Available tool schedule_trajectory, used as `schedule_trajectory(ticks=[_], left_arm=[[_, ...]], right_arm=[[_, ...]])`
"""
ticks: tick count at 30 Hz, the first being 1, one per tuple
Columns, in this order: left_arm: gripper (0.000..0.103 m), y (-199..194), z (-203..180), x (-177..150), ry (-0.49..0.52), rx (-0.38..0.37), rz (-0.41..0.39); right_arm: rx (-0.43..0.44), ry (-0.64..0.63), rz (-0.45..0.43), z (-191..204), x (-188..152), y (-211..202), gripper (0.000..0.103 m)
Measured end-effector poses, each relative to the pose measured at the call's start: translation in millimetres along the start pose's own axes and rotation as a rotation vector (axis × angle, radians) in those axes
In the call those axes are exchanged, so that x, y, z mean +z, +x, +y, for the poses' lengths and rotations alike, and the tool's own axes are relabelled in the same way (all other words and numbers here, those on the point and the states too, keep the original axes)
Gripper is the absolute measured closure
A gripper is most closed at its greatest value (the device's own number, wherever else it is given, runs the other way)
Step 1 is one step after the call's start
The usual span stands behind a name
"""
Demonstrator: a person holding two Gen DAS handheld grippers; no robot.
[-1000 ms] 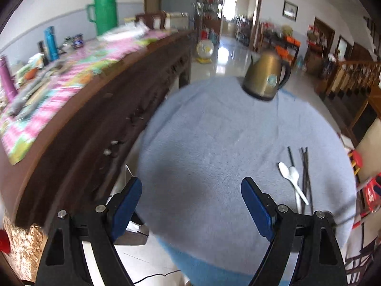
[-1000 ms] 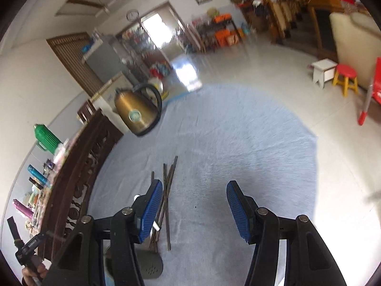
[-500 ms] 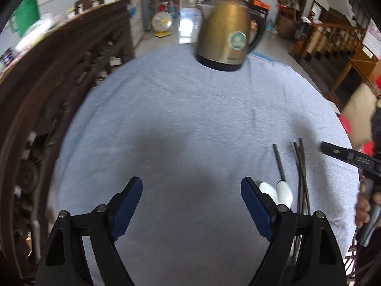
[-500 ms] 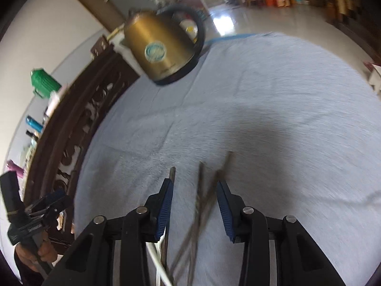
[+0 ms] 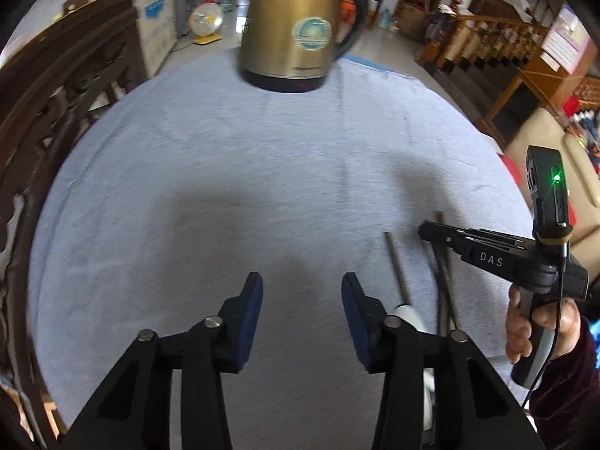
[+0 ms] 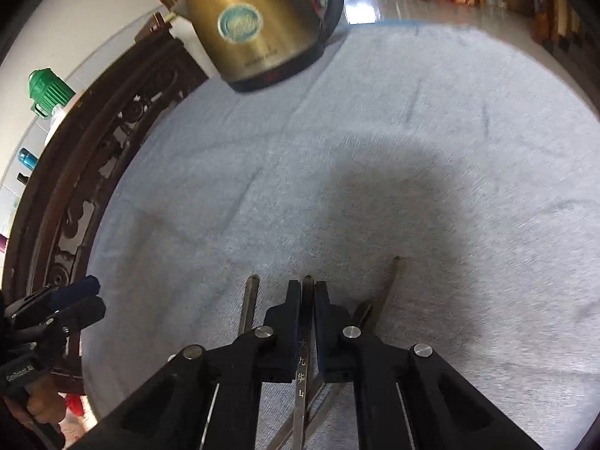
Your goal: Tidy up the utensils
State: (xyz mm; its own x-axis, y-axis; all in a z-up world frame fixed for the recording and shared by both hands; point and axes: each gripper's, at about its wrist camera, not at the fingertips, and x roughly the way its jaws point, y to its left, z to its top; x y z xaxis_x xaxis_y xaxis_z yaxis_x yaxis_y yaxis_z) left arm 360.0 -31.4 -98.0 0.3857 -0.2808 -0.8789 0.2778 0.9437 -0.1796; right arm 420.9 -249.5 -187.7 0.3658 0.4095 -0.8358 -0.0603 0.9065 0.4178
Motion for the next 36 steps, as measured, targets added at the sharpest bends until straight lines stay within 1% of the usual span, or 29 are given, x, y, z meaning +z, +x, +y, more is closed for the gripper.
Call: schedule_trajectory(ticks=[1,4,7,9,11,13,16,17,20,21,22,23,24,25,27,28,29,31,33,36], left_arm=[[0.060,2,-4,3,0.009,-0.014,0.008],[0.060,20,-16,15,0.018,-0.079,0.062],[0.060,41,-33,27,0.025,-0.114,0.108],[0.060,54,-42,33,0.017,-0.126,0.138],[0.060,66,-50,37,0.006,-0.156,0.169],[0.060,78,-59,37,0.005,-0.147,0.213],[0.060,93,-64,38,-0.020,-0.134,0.254],[0.060,93,-65,39,-0.022,-0.130,0.242],[0.060,97,-71,43,-0.018,-0.118,0.242],[0.065,97,-72,44,-0.007,-0.106,0.234],[0.075,97,-75,44,0.012,-0.094,0.230],[0.081,98,-77,44,0.037,-0.080,0.225],[0.092,99,-78,45,0.046,-0.071,0.222],[0.096,100,-76,46,0.044,-0.066,0.222],[0.096,100,-72,48,0.033,-0.086,0.226],[0.096,99,-70,48,0.030,-0.081,0.219],[0.096,96,-68,48,0.030,-0.064,0.205],[0.096,86,-66,48,0.029,-0.074,0.167],[0.096,67,-65,47,0.029,-0.080,0.125],[0.098,26,-68,50,0.056,-0.094,0.031]], right_arm=[[0.011,0.008,-0.011,-2,-1,-6,0.096],[0.061,0.054,-0.090,-14,-6,-32,0.096],[0.090,0.080,-0.160,-24,-12,-56,0.096],[0.099,0.095,-0.191,-27,-14,-65,0.096],[0.104,0.103,-0.219,-32,-18,-77,0.096],[0.108,0.106,-0.231,-37,-19,-84,0.096],[0.112,0.105,-0.242,-40,-20,-88,0.096],[0.114,0.105,-0.244,-41,-21,-89,0.096],[0.129,0.117,-0.253,-46,-25,-91,0.096],[0.135,0.122,-0.256,-47,-26,-91,0.096],[0.137,0.126,-0.261,-49,-28,-93,0.096],[0.139,0.129,-0.263,-50,-29,-94,0.096],[0.141,0.131,-0.266,-51,-30,-96,0.096],[0.142,0.133,-0.271,-52,-31,-99,0.096],[0.144,0.136,-0.284,-54,-33,-106,0.096],[0.144,0.140,-0.291,-55,-35,-110,0.096],[0.144,0.144,-0.299,-56,-36,-115,0.096],[0.144,0.147,-0.311,-57,-39,-123,0.096],[0.136,0.145,-0.331,-55,-45,-136,0.096],[0.118,0.132,-0.375,-52,-53,-157,0.096]])
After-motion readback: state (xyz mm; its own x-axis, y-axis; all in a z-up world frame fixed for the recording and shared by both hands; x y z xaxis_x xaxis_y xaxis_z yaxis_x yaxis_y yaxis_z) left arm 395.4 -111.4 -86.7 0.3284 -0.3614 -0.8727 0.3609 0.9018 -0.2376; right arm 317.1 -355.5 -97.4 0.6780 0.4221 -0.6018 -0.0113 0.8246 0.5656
